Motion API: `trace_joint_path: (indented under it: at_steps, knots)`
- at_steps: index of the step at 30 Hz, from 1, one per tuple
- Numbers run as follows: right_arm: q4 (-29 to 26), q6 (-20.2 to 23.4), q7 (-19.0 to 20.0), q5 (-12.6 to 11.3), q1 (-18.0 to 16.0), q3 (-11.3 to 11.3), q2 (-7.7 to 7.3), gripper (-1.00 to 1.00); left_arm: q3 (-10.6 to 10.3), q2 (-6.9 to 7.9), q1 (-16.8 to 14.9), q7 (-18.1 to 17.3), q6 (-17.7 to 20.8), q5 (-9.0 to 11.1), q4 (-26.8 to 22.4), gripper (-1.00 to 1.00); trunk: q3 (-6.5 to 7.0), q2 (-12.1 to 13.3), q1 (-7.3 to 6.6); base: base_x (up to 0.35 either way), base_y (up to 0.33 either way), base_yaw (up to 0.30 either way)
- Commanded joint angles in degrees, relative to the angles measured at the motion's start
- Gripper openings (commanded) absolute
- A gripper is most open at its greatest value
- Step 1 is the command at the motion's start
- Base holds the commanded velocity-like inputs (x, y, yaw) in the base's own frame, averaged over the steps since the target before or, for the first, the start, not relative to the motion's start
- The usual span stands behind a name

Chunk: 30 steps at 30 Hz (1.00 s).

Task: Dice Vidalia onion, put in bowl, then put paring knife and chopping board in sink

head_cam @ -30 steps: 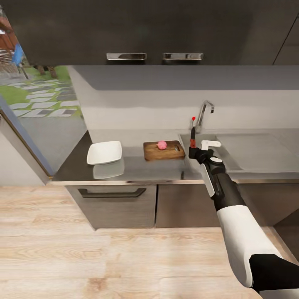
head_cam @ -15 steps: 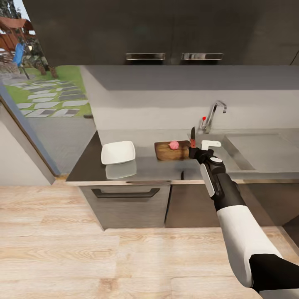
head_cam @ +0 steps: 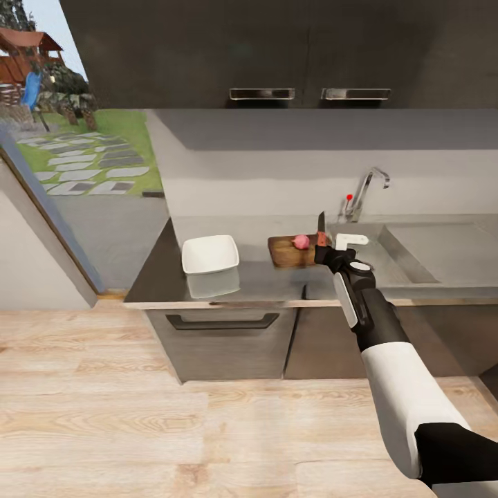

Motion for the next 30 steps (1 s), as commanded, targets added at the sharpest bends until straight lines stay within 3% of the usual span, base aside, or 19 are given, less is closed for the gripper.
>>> trace_joint_path:
  at_steps: [1, 7, 9, 12, 17, 22, 23, 24, 28, 30]
  knots:
    - [-0.05, 0.27, -0.33, -0.31, -0.05, 0.01, 0.02, -1.00, -0.49, -0.04, -0.10, 0.09, -0.38, 0.42, 0.23, 1.00, -0.08, -0.08, 0.02, 0.000, 0.287, 0.000]
    - [-1.03, 0.25, -0.27, -0.15, -0.05, 0.00, 0.05, -1.00, -0.49, -0.13, -0.10, 0.08, -0.29, 0.43, 0.23, 1.00, -0.08, -0.08, 0.02, 0.000, 0.207, 0.000]
    - [-3.95, 1.03, -0.30, -0.08, -0.05, 0.20, -0.01, -1.00, -0.49, -0.15, -0.10, 0.09, -0.30, 0.44, 0.23, 1.00, -0.08, -0.08, 0.02, 0.000, 0.048, 0.000]
    - [-9.95, 6.85, -0.42, 1.21, -0.05, 0.61, -0.13, -1.00, -0.49, -0.12, -0.10, 0.08, -0.28, 0.46, 0.23, 1.00, -0.08, -0.08, 0.02, 0.000, 0.013, 0.000]
    - [-13.47, 9.66, -0.50, 8.97, -0.05, 0.77, -0.01, -1.00, -0.49, -0.12, -0.10, 0.05, -0.28, 0.46, 0.26, 1.00, -0.08, -0.08, 0.02, 0.000, 0.001, 0.000]
    - [-13.86, 9.99, -0.47, 20.90, -0.05, 1.59, 0.44, -1.00, -0.49, -0.12, -0.10, 0.05, -0.27, 0.47, 0.28, 1.00, -0.08, -0.08, 0.02, 0.000, 0.000, 0.000]
    - [-13.73, 10.01, -0.49, 23.93, -0.05, 3.57, 0.61, -1.00, -0.49, -0.12, -0.10, 0.06, -0.27, 0.47, 0.30, 1.00, -0.08, -0.08, 0.02, 0.000, 0.000, 0.000]
    - [-13.58, 10.03, -0.49, 24.72, -0.05, 4.94, 0.64, -1.00, -0.49, -0.12, -0.10, 0.07, -0.27, 0.47, 0.31, 1.00, -0.08, -0.08, 0.02, 0.000, 0.000, 0.000]
    - [-12.13, 10.17, -0.63, 26.01, -0.05, 10.59, 0.55, -1.00, -0.49, -0.12, -0.10, 0.21, -0.05, 0.51, 0.32, 1.00, -0.08, -0.08, 0.02, 0.000, 0.000, 0.000]
    - [-10.25, 11.36, -0.75, 26.76, -0.05, 14.63, 0.49, -1.00, -0.49, -0.12, -0.10, 0.25, 0.06, 0.54, 0.32, 1.00, -0.08, -0.08, 0.02, 0.000, 0.000, 0.000]
